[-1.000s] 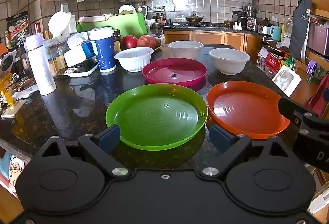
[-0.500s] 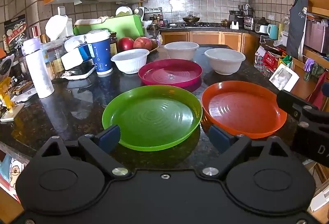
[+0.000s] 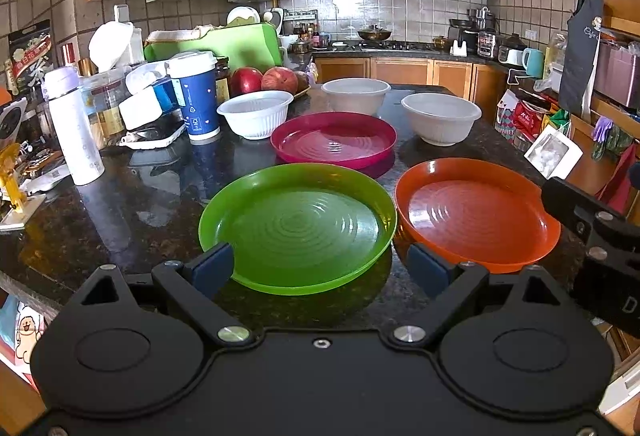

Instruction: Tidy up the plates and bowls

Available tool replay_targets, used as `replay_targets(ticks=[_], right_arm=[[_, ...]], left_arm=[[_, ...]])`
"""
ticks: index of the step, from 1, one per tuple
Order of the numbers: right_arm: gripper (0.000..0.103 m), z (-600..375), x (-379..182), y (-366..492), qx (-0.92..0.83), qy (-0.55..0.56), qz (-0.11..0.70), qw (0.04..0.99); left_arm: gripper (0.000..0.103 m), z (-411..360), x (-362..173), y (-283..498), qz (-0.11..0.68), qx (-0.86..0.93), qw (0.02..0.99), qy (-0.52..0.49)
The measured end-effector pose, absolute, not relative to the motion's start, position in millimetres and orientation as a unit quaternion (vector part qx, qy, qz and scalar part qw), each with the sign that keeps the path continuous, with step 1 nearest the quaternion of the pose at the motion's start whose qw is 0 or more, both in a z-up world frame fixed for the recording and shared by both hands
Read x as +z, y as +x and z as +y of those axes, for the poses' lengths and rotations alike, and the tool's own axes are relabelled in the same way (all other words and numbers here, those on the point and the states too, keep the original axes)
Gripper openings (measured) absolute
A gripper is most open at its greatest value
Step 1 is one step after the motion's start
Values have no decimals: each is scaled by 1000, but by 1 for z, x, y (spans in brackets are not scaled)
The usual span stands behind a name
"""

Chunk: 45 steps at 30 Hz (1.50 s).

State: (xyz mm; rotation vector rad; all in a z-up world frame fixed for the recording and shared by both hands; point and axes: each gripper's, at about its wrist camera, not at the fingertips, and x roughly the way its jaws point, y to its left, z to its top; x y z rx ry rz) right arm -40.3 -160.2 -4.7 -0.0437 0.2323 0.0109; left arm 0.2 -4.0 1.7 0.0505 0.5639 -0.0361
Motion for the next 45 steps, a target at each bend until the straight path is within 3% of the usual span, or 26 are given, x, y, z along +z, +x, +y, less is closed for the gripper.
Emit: replay_targets(ticks=[45], right_arm=[[97, -171, 3, -2, -1, -18, 103, 995]], left_arm=[[93, -10, 3, 43, 312, 9, 950, 25]])
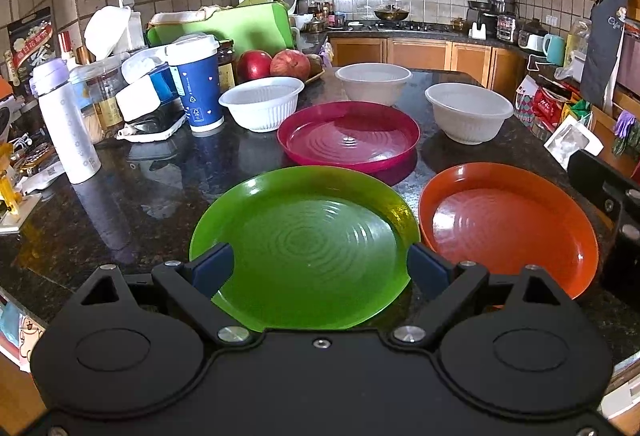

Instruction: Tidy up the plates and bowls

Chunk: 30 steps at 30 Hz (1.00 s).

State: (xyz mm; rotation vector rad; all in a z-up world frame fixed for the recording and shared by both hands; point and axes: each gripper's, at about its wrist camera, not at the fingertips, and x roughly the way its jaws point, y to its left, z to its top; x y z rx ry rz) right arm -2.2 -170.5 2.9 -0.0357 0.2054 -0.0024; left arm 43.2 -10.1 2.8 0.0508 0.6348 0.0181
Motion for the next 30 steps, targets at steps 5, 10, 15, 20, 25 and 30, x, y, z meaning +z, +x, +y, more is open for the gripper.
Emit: replay_targets(ticks=[5, 10, 15, 20, 25, 30], right_arm=[[97, -172, 0, 3, -11, -12, 101, 995], [98, -170, -3, 8, -11, -16, 106, 994], [98, -168, -7, 12, -16, -18, 114, 993], [99, -167, -11, 23, 1, -19, 148, 989], [99, -163, -18, 33, 14, -28, 180, 983], [98, -162, -20, 37, 33, -14, 190, 981]], left_arm=[[93, -10, 2, 46, 315, 7, 949, 24], [93, -9, 2, 47, 312, 10, 950, 21], [93, -7, 2, 47, 303, 17, 953, 17], [94, -5, 4, 49, 297, 19, 955, 11], [95, -8, 6, 47, 280, 49, 959, 24], [95, -5, 6, 48, 279, 64, 958, 15]])
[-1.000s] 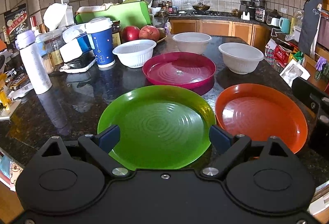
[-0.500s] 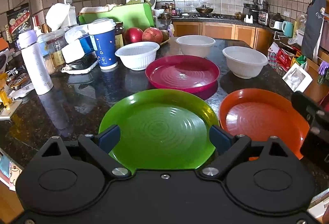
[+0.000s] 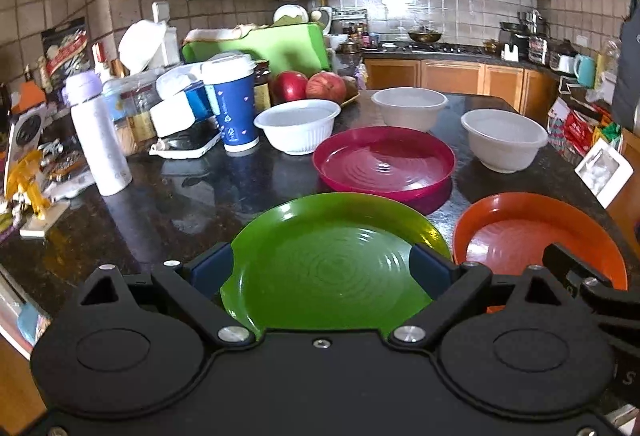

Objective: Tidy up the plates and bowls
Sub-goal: 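Move the left gripper forward to the rim of the green plate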

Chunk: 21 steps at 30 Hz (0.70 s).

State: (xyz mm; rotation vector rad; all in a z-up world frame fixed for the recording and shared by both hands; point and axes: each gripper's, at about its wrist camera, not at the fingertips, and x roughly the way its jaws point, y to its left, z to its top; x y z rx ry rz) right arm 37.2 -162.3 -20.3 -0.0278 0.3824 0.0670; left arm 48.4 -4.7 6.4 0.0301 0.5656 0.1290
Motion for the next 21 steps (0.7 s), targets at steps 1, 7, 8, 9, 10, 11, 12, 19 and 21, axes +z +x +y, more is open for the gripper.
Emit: replay_targets(ticks=[1, 7, 8, 9, 10, 11, 12, 19, 21], right_arm=[[98, -163, -20, 38, 38, -9, 192, 981], [95, -162, -18, 42, 65, 0, 186, 980], [93, -161, -18, 41, 64, 1, 179, 982], [92, -160, -16, 41, 64, 0, 174, 983], [92, -158, -15, 40, 64, -1, 168, 984], [92, -156, -13, 38, 62, -2, 158, 985], [92, -153, -12, 37, 58, -2, 147, 988], [92, -133, 1, 39, 36, 10, 127, 991], [92, -127, 5, 43, 37, 23, 140, 989]], left_arm=[[94, -2, 6, 49, 280, 65, 958, 10], [94, 4, 7, 46, 268, 71, 960, 30], [94, 4, 7, 45, 263, 68, 962, 36], [94, 5, 7, 43, 256, 65, 964, 41], [94, 6, 8, 41, 250, 62, 965, 45], [94, 8, 9, 38, 241, 56, 968, 49], [94, 10, 10, 36, 234, 51, 969, 54], [94, 37, 25, 36, 205, -6, 977, 62], [94, 49, 28, 42, 209, -28, 976, 55]])
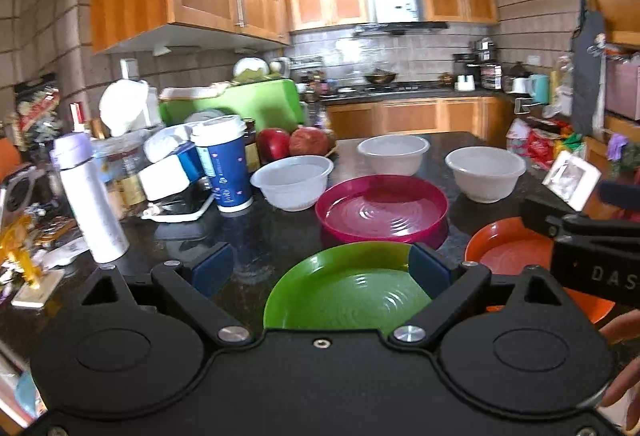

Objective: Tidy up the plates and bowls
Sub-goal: 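Move the left gripper forward to the rim of the green plate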

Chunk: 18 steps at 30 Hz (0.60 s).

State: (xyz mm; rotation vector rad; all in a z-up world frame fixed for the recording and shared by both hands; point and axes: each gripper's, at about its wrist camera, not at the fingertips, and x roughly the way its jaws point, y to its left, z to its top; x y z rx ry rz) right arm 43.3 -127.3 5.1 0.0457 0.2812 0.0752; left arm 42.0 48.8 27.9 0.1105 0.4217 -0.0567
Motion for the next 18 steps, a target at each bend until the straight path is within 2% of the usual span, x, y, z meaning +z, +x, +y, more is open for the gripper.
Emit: replay_targets(ticks=[8, 12, 18], right_arm=[[92, -90, 18, 56, 13, 24, 153, 988], [91, -64, 16, 70, 6, 3, 193, 981], [91, -41, 5, 94, -28, 42, 270, 961]], left_arm=[[94, 88, 27, 67, 215, -90, 969, 81], [94, 98, 18, 93, 285, -124, 945, 101], [93, 108, 18, 119, 330, -130, 930, 98]])
